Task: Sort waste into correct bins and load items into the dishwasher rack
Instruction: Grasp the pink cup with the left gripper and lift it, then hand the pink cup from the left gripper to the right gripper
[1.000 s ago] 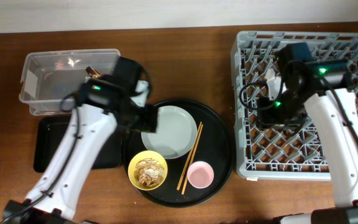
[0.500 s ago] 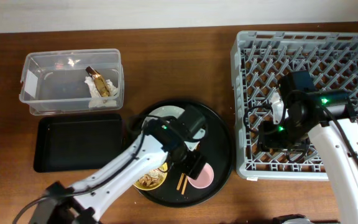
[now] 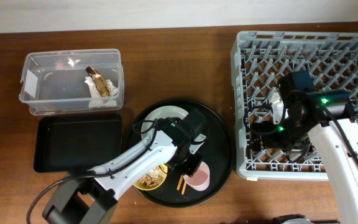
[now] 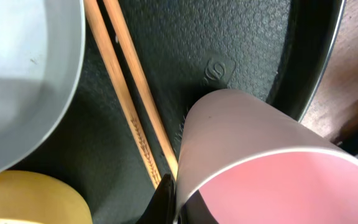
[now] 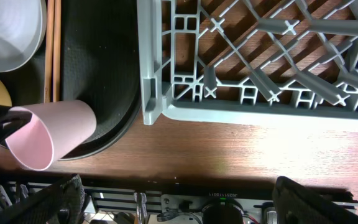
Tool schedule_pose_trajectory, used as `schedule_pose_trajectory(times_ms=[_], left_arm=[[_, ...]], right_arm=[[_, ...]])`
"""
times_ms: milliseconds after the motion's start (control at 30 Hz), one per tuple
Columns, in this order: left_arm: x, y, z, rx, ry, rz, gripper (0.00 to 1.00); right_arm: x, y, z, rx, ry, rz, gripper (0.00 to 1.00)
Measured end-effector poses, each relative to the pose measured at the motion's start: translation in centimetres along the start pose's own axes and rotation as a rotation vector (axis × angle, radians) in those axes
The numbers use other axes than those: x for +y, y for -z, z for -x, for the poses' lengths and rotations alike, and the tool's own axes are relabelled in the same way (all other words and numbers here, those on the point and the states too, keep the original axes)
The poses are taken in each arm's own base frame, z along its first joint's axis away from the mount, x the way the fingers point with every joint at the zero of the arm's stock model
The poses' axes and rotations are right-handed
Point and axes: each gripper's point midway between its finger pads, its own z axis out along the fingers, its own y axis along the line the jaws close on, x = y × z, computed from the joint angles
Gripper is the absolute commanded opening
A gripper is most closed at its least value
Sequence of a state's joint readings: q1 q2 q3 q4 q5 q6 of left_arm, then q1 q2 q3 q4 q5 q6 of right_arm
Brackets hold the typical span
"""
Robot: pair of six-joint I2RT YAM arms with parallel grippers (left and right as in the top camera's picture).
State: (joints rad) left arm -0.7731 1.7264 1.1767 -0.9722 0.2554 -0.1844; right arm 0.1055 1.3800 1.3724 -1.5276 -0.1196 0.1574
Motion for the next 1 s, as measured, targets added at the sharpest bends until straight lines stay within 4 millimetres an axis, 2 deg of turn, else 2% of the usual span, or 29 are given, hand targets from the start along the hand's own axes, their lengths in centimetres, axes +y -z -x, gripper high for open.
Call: schedule_pose_trajectory(times_ms=[100, 167, 333, 433, 533, 633, 833, 900, 1000], left_arm=[[0.7, 1.7, 0.5, -0.027, 0.044, -0.026, 0.00], [1.5, 4.5, 1.9, -0.119, 0.078, -0.051, 0.00], [3.9, 12.6, 5.1, -0.416, 0.163, -0.206, 0.00], [4.0, 15.3, 7.3, -0.536, 0.149, -0.370, 0.00], [2.6, 18.2, 8.9, -0.631, 0.064, -0.579, 0.00], [1.0, 19.1, 9.3, -0.637, 0.001, -0.716, 0.00], [-1.0, 20.0, 8.8, -0.594, -0.057, -0.898, 0.00], [-1.5, 20.5, 8.4, -0.587, -0.077, -0.942, 0.00], [-2.0, 21.1, 8.0, -0.578, -0.097, -0.989, 0.00]], right_arm=[[0.1, 0.0, 0.6, -0.026, 0.003, 0.004, 0.98], [0.3, 0.0, 1.5, -0.062, 0.006, 0.010, 0.98], [0.9, 0.9, 6.2, -0.242, -0.045, 0.117, 0.98], [3.6, 1.9, 7.1, -0.283, 0.050, 0.301, 0.98], [9.0, 4.1, 5.3, -0.280, 0.290, 0.616, 0.98], [11.9, 5.5, 3.6, -0.283, 0.434, 0.804, 0.98], [14.5, 7.2, 2.2, -0.319, 0.588, 0.960, 1.00], [14.9, 7.6, 2.1, -0.331, 0.612, 0.991, 0.89], [15.3, 8.2, 2.0, -0.351, 0.637, 1.031, 0.84]])
